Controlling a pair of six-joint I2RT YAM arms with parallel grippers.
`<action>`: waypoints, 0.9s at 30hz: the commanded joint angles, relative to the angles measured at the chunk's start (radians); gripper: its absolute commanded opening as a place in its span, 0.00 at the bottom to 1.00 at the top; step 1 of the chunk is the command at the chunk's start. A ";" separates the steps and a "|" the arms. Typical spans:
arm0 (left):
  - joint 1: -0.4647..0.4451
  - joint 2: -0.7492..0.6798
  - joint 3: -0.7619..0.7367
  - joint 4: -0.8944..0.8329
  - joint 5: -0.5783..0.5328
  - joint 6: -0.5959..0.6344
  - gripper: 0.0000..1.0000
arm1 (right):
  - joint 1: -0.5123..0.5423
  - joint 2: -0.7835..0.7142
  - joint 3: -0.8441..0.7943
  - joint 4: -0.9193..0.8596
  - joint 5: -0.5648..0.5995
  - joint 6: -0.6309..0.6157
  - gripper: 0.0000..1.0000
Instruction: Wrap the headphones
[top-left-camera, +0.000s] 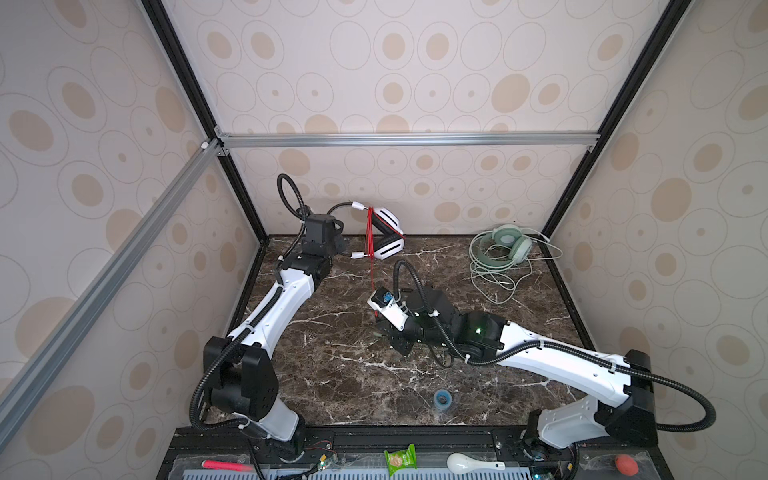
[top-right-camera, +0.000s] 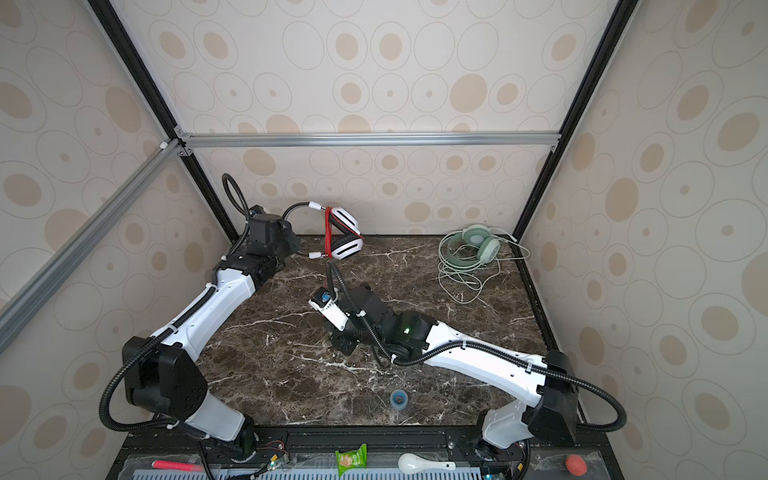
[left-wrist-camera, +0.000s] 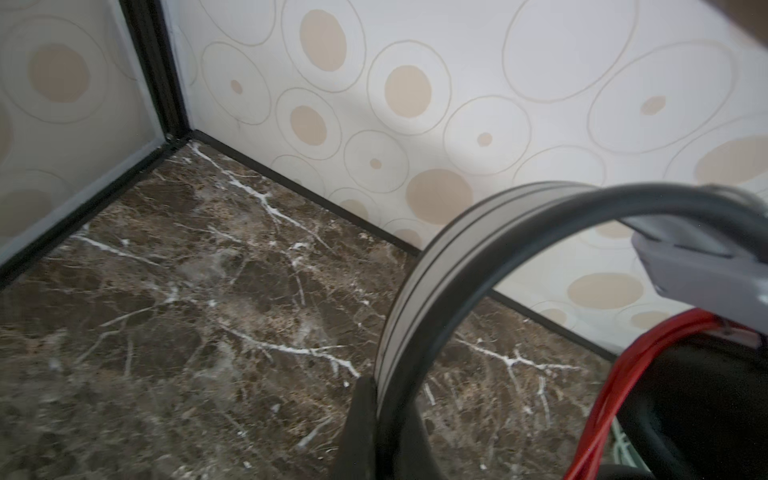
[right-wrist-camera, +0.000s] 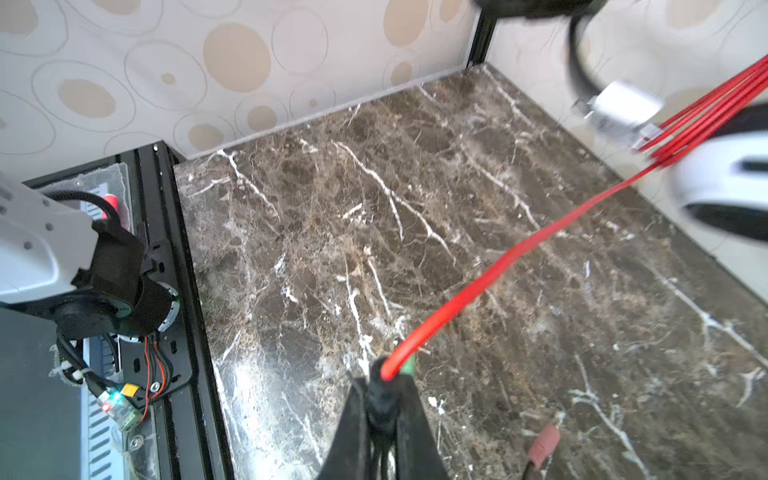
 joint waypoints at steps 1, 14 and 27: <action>-0.021 -0.108 -0.056 0.136 -0.065 0.135 0.00 | -0.023 -0.011 0.124 -0.150 0.038 -0.093 0.00; -0.085 -0.359 -0.337 0.086 0.113 0.409 0.00 | -0.213 0.192 0.590 -0.463 0.100 -0.182 0.00; -0.123 -0.490 -0.400 -0.059 0.255 0.479 0.00 | -0.368 0.380 0.872 -0.664 0.144 -0.124 0.00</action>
